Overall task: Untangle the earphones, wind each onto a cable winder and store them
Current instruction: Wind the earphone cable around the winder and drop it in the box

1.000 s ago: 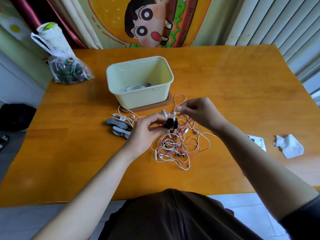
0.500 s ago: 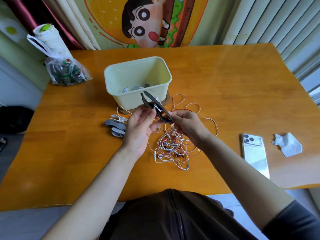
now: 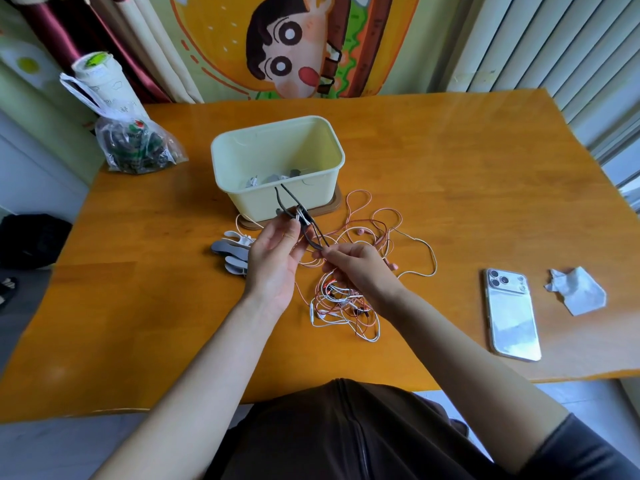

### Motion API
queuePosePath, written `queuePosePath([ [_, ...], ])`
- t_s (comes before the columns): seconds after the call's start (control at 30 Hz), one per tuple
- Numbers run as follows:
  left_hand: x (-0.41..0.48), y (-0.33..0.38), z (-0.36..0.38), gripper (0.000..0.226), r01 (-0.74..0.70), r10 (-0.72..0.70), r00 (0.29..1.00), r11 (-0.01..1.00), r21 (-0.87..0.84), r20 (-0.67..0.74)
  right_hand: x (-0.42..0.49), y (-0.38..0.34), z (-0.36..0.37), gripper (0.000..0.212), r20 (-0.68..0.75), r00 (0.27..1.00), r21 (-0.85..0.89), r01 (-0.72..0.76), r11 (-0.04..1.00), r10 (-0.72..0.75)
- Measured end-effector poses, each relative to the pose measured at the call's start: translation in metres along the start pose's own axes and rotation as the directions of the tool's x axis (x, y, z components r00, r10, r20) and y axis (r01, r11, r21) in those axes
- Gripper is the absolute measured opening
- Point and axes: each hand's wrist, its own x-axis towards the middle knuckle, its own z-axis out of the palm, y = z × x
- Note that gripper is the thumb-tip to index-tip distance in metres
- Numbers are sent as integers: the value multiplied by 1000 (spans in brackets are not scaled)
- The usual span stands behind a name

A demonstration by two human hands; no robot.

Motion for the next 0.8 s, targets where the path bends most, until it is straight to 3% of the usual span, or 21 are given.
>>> queuePosePath([
  [0.17, 0, -1, 1, 16, -48, 49, 999, 997, 62, -19, 0, 0, -1, 23, -8, 1000, -66, 12, 998, -12],
  [0.27, 3, -5, -2, 18, -145, 166, 985, 946, 290, -48, -2, 2, 1, 24, 6, 1000, -114, 13, 993, -12],
  [0.3, 5, -6, -5, 22, -225, 258, 966, 880, 419, -23, -3, 2, 2, 24, 15, 1000, -130, 16, 991, -14],
  [0.37, 5, -10, -9, 31, -398, 429, 895, 648, 649, 120, -5, 1, 5, 24, 36, 999, -176, 45, 983, -39],
  [0.43, 4, -13, -13, 33, -484, 501, 834, 466, 741, 230, -7, -3, 5, 24, 40, 995, -267, 103, 958, -95],
  [0.53, 5, -15, -18, 35, -520, 519, 797, 330, 788, 308, -8, -10, 0, 25, 45, 983, -419, 179, 890, -176],
  [0.63, 6, -13, -19, 38, -540, 516, 782, 278, 795, 351, -8, -15, -7, 24, 65, 967, -551, 239, 800, -245],
  [0.8, 6, -8, -13, 38, -521, 460, 812, 295, 801, 359, -9, -27, -19, 22, 57, 941, -683, 280, 674, -333],
])
